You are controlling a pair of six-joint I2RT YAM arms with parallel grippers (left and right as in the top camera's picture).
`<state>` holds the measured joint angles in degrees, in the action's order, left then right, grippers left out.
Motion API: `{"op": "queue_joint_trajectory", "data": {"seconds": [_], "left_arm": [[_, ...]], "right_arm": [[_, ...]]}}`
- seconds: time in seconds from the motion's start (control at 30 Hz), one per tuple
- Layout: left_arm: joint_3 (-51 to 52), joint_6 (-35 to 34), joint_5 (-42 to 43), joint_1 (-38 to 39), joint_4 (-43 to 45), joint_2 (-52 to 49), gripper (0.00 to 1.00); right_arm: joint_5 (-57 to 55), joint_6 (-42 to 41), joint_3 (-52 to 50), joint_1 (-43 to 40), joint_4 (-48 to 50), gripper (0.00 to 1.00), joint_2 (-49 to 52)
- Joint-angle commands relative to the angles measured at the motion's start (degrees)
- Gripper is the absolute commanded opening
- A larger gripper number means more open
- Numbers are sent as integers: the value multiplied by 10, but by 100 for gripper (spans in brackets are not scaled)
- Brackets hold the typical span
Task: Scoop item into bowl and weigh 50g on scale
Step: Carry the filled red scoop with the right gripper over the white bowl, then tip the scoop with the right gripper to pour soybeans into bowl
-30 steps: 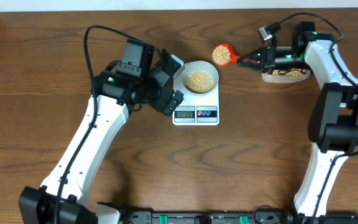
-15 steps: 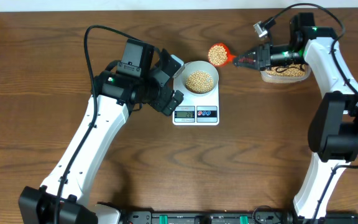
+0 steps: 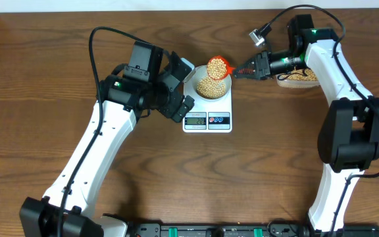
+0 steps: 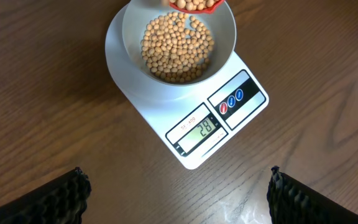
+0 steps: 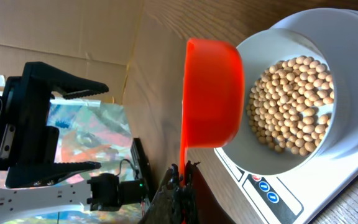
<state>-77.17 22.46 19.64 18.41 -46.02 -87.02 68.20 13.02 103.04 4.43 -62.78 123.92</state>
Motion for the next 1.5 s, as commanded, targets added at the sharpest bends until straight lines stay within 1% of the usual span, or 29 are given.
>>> {"op": "queue_joint_trajectory", "data": {"seconds": [0.0,0.6,1.47], "left_arm": [[5,-3,9,-1,1,-7,93],[5,-3,9,-1,1,-7,93],[5,-3,9,-1,1,-7,93]], "right_arm": [[0,-9,1,4,0,1,-15],[-64,-30,2,13,2,1,-15],[-113,-53,18,45,9,1,-15]]}}
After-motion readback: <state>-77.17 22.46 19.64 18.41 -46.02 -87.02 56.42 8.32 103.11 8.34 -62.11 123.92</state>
